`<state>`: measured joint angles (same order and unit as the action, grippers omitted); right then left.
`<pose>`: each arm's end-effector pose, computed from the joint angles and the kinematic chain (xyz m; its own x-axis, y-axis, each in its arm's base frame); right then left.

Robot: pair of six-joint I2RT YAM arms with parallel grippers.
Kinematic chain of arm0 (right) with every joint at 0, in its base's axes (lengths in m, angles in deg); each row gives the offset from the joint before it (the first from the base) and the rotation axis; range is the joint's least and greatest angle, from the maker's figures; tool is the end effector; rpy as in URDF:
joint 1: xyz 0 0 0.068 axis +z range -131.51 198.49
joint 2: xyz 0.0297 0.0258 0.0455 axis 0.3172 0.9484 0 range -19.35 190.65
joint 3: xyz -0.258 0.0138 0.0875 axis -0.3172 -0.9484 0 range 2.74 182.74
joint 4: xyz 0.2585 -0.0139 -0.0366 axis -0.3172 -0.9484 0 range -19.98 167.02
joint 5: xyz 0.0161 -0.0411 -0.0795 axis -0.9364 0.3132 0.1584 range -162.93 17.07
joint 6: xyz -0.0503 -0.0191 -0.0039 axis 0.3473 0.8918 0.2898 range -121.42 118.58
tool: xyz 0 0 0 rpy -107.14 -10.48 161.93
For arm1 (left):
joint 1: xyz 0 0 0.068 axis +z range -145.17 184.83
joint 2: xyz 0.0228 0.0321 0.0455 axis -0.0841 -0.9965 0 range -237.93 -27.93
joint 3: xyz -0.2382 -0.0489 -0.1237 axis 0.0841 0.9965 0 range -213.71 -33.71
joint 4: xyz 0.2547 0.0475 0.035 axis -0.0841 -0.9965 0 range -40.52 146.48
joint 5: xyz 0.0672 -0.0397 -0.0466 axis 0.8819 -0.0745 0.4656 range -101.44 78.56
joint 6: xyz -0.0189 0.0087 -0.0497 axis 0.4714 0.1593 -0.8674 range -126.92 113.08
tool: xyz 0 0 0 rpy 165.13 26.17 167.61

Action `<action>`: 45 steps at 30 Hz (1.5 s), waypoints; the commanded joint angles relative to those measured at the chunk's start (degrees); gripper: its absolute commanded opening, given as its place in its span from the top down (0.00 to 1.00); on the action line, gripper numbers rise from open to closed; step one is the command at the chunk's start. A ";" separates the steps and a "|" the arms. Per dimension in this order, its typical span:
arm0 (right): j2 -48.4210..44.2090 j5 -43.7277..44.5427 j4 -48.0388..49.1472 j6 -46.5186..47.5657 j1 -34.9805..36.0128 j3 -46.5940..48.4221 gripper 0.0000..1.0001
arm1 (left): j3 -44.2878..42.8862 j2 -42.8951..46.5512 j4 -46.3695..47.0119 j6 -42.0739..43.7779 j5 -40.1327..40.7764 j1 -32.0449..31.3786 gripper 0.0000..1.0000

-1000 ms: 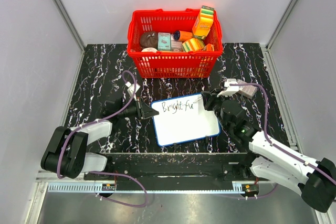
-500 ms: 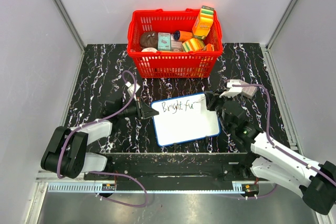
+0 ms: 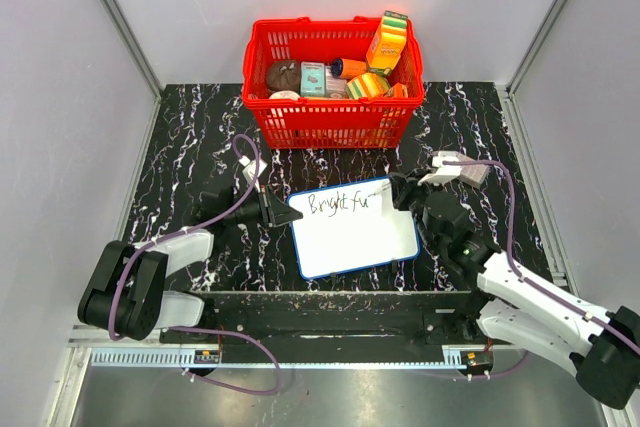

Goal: Write a sentence on the whiteboard

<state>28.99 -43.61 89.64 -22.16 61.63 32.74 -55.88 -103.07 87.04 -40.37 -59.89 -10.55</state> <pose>0.1582 0.1244 0.2801 -0.1533 0.2794 -0.9479 -0.1992 0.9308 0.3066 0.2224 -0.0888 0.1721 -0.7712 -0.1671 -0.6142 0.5009 0.4362 -0.7476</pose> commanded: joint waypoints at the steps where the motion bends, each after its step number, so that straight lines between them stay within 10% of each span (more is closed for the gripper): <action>1: 1.50 -0.14 3.72 0.52 0.11 2.52 1.00 | -0.59 -1.95 -2.00 7.00 7.05 0.52 1.00; 45: -1.31 -3.39 -0.93 -2.65 0.11 -2.31 1.00 | -0.77 -2.12 -1.83 6.91 6.87 0.52 1.00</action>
<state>29.01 -46.10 90.06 -23.40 61.63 31.28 -56.21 -103.55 87.02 -40.37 -60.32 -10.44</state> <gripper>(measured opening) 0.143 0.159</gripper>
